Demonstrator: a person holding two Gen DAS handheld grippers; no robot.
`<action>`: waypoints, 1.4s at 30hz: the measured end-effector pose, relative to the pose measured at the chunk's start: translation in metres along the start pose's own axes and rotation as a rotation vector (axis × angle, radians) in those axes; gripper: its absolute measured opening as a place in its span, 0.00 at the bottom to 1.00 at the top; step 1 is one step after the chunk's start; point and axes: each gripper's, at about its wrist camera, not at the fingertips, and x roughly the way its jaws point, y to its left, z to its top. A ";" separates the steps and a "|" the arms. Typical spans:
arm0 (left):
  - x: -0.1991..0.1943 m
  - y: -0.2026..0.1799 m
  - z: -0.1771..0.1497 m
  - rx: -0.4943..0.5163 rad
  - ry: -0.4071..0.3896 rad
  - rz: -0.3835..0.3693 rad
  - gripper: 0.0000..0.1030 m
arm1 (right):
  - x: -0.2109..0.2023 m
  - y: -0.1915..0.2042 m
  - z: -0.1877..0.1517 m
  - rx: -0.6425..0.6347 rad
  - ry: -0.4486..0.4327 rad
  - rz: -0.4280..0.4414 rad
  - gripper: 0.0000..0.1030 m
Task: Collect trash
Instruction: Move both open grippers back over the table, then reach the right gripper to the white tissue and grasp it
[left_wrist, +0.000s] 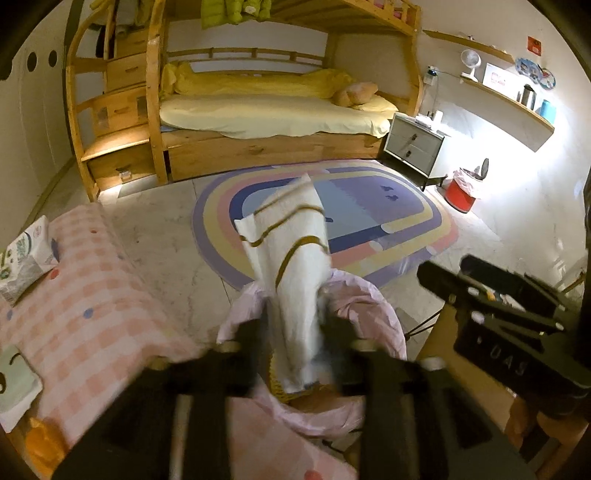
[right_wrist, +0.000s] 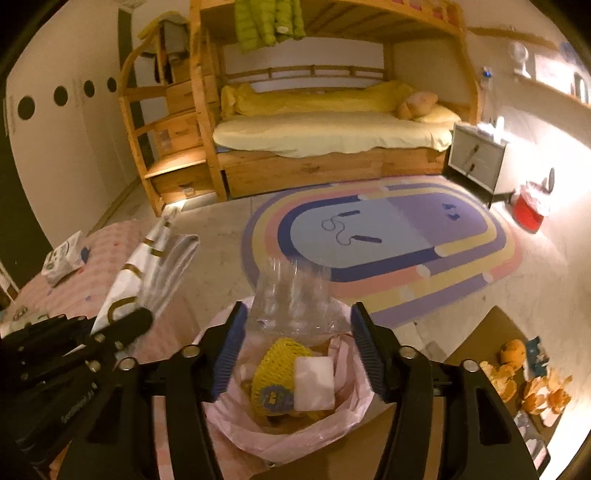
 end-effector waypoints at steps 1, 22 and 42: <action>0.000 0.001 0.000 -0.009 -0.007 0.001 0.51 | 0.001 -0.003 -0.001 0.016 0.002 0.002 0.71; -0.131 0.048 -0.041 -0.097 -0.125 0.208 0.69 | -0.063 0.082 -0.003 -0.098 -0.089 0.186 0.71; -0.244 0.224 -0.140 -0.454 -0.109 0.583 0.75 | -0.079 0.235 -0.046 -0.464 -0.035 0.457 0.56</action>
